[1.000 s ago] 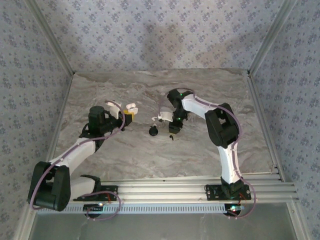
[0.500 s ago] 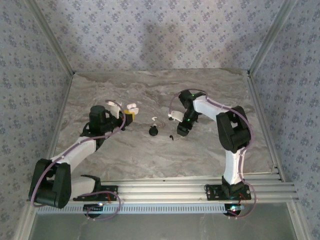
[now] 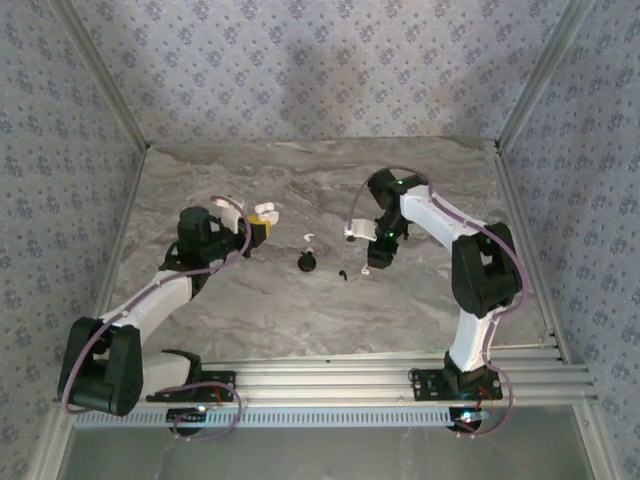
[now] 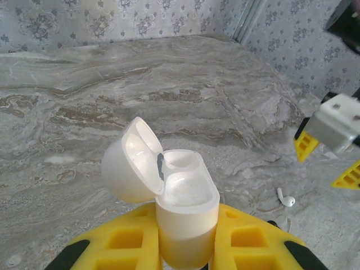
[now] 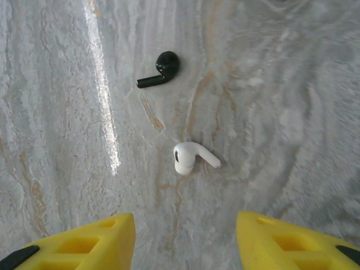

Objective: Insert the wireless bluetooth earbuds into the charging case

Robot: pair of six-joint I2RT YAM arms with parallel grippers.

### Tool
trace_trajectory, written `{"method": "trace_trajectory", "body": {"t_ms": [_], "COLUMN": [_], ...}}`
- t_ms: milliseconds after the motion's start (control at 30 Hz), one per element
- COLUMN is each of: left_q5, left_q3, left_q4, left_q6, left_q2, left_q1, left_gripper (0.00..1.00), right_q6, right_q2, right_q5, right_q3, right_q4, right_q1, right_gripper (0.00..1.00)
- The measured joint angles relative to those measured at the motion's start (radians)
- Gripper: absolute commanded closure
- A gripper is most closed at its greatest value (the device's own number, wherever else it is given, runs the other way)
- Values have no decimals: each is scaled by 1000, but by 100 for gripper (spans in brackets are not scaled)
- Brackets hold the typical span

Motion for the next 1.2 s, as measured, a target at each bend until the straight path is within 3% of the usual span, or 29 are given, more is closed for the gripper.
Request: {"method": "trace_trajectory", "body": {"t_ms": [200, 433, 867, 1200], "left_q5": [8, 11, 12, 22], "left_q3": [1, 15, 20, 23], "left_q4": [-2, -13, -28, -30], "left_q6": [1, 8, 8, 8], "left_q2": [5, 5, 12, 16], "left_q1": [0, 0, 0, 0], "left_gripper": [88, 88, 88, 88], "right_q6": [-253, -373, -406, -333], "right_q2": [35, 48, 93, 68], "right_q5": [42, 48, 29, 10], "right_q3": [-71, -104, -106, -143], "right_q4": [72, 198, 209, 174], "right_q1": [16, 24, 39, 30], "right_gripper": [46, 44, 49, 56]}}
